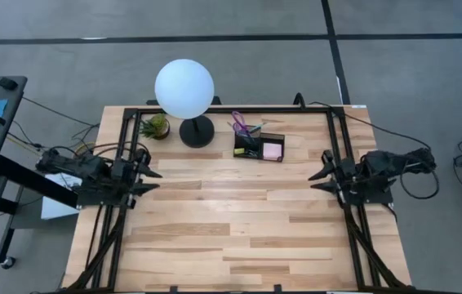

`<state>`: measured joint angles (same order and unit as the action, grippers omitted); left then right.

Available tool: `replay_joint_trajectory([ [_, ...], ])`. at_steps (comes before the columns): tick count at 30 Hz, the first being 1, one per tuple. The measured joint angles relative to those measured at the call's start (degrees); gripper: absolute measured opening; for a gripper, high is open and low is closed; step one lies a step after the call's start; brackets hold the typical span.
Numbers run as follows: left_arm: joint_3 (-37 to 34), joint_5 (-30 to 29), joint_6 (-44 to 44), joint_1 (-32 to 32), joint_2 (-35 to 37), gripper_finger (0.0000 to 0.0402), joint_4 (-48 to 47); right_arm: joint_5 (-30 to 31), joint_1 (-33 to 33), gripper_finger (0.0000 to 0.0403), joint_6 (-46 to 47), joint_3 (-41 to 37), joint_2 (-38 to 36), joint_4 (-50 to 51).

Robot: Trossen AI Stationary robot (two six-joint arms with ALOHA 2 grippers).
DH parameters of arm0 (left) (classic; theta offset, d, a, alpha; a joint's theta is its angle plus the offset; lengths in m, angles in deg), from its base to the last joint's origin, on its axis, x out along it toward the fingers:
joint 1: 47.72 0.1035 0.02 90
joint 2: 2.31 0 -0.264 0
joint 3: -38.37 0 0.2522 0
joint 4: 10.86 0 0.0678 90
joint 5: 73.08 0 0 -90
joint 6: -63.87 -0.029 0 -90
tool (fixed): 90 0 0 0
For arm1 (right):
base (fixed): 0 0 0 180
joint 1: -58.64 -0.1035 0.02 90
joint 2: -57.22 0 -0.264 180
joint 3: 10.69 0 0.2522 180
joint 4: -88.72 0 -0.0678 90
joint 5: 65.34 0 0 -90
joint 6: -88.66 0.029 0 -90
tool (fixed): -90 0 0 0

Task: Pick and place office supplies into organizer
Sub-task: Return to Home Position

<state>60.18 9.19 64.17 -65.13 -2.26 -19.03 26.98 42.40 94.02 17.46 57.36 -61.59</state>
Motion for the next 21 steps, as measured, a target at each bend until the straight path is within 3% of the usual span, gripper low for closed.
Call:
replay_joint_trajectory([
  [10,-7.42,0.25,0.39,0.00,-0.31,0.0125,9.62,-2.53,3.35,0.0102,2.12,-6.53,-0.01,-9.31],
  [21,-7.42,-0.46,1.63,0.00,-0.29,0.0125,6.84,-3.25,3.27,0.0102,2.19,-14.03,0.11,-18.56],
])
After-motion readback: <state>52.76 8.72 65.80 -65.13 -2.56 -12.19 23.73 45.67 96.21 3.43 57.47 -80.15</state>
